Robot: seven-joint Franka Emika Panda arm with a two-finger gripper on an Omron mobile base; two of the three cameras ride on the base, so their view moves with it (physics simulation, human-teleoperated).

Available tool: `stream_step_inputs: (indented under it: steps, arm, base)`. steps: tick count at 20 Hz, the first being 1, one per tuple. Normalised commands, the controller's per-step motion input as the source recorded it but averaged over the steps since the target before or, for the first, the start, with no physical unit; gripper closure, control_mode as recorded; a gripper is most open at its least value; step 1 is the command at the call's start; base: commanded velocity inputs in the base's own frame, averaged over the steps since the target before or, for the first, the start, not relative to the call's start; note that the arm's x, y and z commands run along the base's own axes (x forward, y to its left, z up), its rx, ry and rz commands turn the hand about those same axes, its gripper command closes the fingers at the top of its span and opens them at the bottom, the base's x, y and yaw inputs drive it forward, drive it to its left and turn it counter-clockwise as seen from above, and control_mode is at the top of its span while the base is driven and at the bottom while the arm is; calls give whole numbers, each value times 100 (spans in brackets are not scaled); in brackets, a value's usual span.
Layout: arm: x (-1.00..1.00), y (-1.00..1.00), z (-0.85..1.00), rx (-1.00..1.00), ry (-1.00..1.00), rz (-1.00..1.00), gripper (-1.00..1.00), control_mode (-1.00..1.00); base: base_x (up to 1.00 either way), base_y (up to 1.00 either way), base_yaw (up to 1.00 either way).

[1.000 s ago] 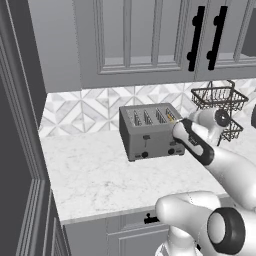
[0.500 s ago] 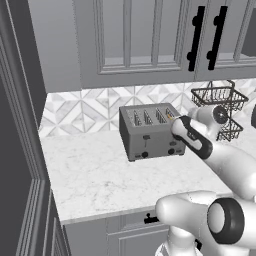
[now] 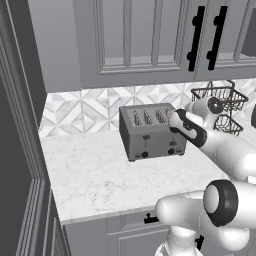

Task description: Start the toaster. Once the lever pops up, take the bread to the plate on the dining counter.

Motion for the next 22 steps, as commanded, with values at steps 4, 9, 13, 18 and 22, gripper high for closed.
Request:
stream_step_inputs:
  steps: [4, 9, 13, 18, 22]
  arm:
    - [37, 0, 0, 0, 5, 0, -100, -100]
    - [30, 0, -2, 0, 3, 0, -100, -100]
    - [10, 0, -13, 0, 0, 0, -100, -100]
    - [0, 0, 0, 0, 1, 0, -100, -100]
    - [0, 0, 0, 0, 0, 0, -100, -100]
  base:
    - [0, 0, 0]
    - [0, 0, 0]
    - [0, 0, 0]
    - [0, 0, 0]
    - [0, 0, 0]
